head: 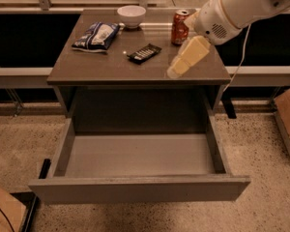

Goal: Place rxbar chocolate into top drawer

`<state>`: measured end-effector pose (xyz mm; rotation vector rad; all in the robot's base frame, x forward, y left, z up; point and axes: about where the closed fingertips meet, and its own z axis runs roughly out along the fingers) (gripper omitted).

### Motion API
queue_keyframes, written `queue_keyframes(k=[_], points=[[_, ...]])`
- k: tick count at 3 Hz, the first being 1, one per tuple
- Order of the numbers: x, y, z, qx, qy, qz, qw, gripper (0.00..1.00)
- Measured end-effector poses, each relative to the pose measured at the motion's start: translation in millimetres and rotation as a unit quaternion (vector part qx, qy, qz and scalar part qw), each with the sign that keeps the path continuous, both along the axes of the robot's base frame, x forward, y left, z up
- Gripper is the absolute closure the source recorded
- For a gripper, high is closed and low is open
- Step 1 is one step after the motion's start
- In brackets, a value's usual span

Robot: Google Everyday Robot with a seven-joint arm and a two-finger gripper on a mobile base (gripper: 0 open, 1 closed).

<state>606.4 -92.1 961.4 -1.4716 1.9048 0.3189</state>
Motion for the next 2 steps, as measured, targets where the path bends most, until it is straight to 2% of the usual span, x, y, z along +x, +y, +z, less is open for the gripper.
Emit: queue_keyframes(k=[1,2], points=[[52.4,26.4,-5.2,0.047,-0.012,0.003,0.9988,0.0],[52.4,26.5,-5.2,0.047,-0.012,0.003,0.9988,0.0]])
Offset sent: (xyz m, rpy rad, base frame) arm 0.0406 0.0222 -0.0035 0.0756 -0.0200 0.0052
